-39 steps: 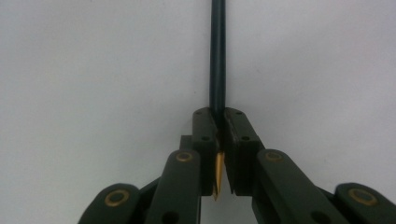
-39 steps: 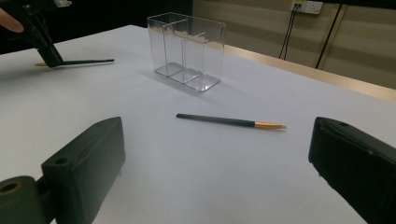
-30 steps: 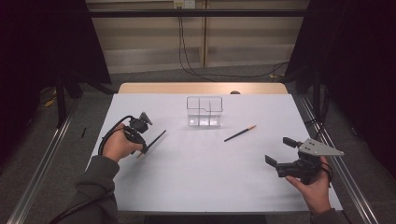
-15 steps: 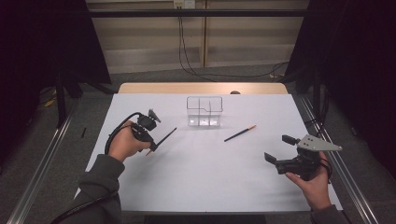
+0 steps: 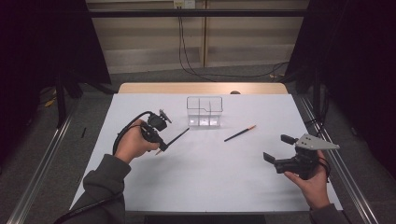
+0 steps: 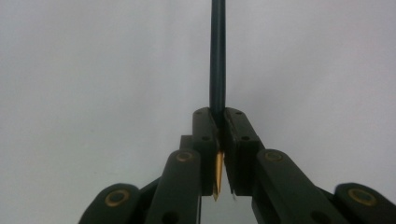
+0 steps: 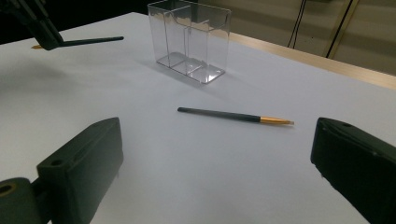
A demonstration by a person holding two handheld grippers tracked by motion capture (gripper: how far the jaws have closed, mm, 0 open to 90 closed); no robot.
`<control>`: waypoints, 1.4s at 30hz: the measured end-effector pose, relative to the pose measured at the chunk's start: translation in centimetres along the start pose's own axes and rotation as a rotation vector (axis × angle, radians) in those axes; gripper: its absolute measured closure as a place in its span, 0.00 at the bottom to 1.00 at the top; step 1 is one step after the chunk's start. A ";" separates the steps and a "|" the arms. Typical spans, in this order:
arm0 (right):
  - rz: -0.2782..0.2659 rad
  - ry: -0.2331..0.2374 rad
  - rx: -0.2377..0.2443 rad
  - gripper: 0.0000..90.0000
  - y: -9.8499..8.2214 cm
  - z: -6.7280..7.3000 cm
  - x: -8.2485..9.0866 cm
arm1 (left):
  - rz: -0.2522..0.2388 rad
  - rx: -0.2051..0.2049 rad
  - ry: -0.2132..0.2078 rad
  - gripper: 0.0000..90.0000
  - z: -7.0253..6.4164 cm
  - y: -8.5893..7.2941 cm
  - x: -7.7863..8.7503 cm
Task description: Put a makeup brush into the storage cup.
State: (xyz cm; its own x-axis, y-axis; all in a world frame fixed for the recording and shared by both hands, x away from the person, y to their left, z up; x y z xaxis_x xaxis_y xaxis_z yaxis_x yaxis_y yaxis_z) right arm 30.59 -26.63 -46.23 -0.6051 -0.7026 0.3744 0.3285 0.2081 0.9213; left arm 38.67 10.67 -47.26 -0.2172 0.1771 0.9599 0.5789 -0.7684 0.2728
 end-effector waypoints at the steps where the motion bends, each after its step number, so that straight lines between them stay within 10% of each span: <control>1: -0.001 0.001 -0.001 0.02 0.0 0.0 0.0 | -0.010 -0.001 0.004 0.93 -0.2 0.2 0.0; 42: 0.073 0.068 0.015 0.02 -0.4 0.7 -0.4 | -0.064 -0.233 -0.040 0.93 -6.1 5.0 0.6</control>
State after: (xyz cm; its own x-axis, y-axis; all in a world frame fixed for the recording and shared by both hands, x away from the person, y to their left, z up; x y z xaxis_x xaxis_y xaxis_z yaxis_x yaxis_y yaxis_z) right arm 30.23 -25.98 -46.63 -0.5294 -0.7295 0.4331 0.3586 0.2702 0.8935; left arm 36.65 3.20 -45.71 -0.2134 0.2508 0.9442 0.3672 -0.8750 0.3154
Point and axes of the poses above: each handheld gripper's, and its own axes: x roughly backward along the jaws, y roughly out of its top, z roughly to its left, the point moved 8 cm from there along -x, roughly forward along the jaws, and after that the axes turned 12 degrees about y, right-handed, at the moved point
